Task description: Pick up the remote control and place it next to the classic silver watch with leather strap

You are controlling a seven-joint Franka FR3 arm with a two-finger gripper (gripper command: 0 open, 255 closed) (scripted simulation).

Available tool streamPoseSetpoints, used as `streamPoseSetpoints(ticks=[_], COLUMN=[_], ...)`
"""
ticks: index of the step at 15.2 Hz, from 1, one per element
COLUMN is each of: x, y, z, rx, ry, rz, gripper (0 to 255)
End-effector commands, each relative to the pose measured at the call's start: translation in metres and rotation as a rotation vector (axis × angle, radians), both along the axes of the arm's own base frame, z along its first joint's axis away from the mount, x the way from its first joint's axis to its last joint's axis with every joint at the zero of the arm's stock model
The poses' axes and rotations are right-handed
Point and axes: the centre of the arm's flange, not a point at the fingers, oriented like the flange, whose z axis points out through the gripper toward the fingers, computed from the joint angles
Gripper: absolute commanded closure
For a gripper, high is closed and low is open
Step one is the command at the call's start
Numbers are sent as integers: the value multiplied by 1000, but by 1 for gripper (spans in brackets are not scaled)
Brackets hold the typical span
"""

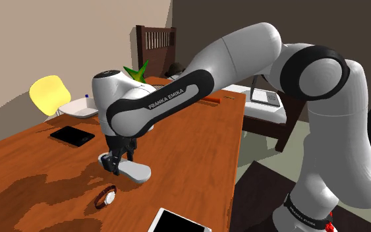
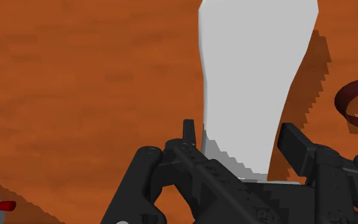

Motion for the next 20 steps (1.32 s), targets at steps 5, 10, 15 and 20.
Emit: streamPoseSetpoints(ticks=[5,10,15,20], x=[0,0,0,0], y=[0,1,1,1], z=[0,27,50,50], rx=[0,0,0,0], ry=[0,0,0,0], rz=[0,0,0,0], gripper=[0,0,0,0])
